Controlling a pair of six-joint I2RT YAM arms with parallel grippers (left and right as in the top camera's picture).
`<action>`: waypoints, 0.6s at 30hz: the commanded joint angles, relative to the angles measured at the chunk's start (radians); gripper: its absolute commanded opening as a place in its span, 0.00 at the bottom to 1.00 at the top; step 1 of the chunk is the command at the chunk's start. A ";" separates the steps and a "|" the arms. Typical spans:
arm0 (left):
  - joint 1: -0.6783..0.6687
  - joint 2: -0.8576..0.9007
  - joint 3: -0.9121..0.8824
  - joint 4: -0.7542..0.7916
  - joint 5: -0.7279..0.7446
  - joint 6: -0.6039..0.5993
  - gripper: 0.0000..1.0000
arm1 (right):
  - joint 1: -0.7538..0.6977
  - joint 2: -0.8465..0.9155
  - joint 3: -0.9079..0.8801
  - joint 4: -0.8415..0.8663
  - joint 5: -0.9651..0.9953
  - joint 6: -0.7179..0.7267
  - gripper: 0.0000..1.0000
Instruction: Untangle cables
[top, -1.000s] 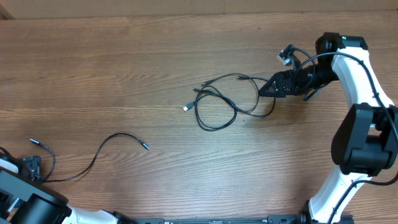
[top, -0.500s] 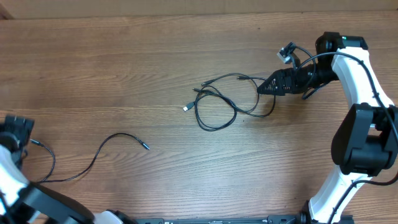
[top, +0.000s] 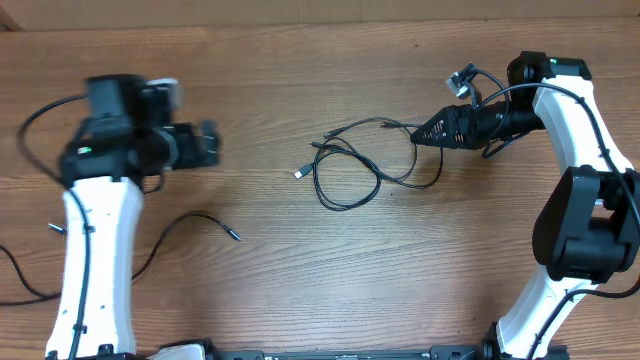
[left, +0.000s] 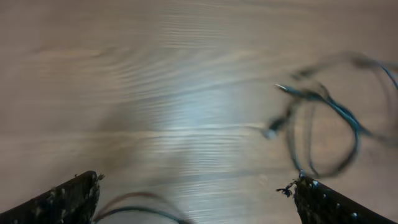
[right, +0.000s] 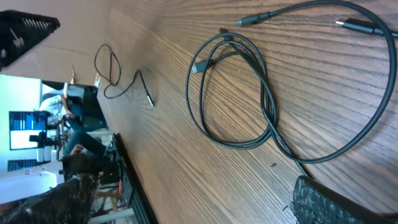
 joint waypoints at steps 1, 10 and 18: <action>-0.167 -0.006 0.013 0.010 0.009 0.123 1.00 | 0.003 -0.044 0.026 0.002 -0.023 0.010 1.00; -0.445 0.169 0.013 0.090 -0.017 0.182 1.00 | 0.003 -0.044 0.026 -0.014 -0.023 0.010 1.00; -0.556 0.428 0.013 0.219 -0.020 -0.032 1.00 | 0.003 -0.044 0.026 -0.014 -0.023 0.010 1.00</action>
